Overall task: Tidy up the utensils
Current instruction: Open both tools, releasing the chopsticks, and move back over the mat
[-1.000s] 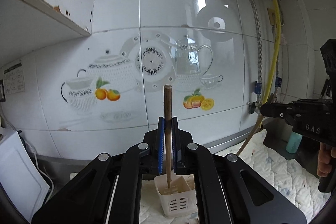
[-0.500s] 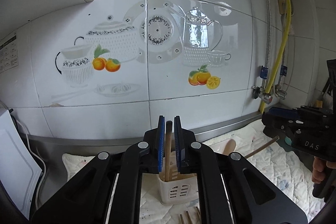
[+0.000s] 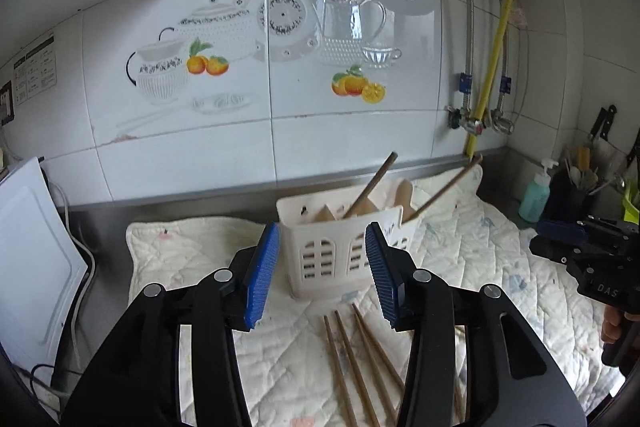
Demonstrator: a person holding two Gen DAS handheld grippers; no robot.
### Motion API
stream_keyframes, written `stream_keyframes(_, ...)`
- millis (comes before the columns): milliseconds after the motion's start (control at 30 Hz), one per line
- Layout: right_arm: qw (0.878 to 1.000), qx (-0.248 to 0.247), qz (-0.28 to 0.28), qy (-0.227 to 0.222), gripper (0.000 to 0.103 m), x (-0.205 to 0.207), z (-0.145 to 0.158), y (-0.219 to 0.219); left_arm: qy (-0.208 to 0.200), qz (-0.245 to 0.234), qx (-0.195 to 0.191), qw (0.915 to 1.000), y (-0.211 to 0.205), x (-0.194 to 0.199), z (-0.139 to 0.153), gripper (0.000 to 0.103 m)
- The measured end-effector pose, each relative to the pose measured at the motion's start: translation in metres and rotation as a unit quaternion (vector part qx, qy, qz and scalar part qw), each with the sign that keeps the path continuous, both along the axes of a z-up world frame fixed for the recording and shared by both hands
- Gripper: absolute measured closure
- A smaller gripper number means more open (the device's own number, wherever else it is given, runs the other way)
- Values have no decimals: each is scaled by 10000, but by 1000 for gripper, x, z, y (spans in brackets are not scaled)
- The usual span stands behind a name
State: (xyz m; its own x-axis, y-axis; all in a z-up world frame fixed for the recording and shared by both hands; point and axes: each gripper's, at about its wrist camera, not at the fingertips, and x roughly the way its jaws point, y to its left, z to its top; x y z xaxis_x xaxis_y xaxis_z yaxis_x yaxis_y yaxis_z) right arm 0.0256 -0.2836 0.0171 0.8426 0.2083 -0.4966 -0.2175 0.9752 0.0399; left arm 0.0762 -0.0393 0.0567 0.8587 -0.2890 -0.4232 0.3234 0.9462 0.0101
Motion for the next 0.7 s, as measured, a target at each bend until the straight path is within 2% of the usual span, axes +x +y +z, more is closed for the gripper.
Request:
stream_keyframes(167,9991,-126,-21,404,71,-30,-49,-1,373,99,-46,9992,11,-26,-35,57)
stream_keyframes(333,9973,-235,-109,683,71,-46,-85,-3,867,130,104,9961,16,-46,-74,57)
stream_keyframes(500,9958,-332,-172,838,72,-55,-110,-4,1318,93,149,9911,18,-59,-109,57)
stream_keyframes(700,9953,-326,-309,854,72,-59,-120,-11,1732,-45,210,9847,13,-71,-145,60)
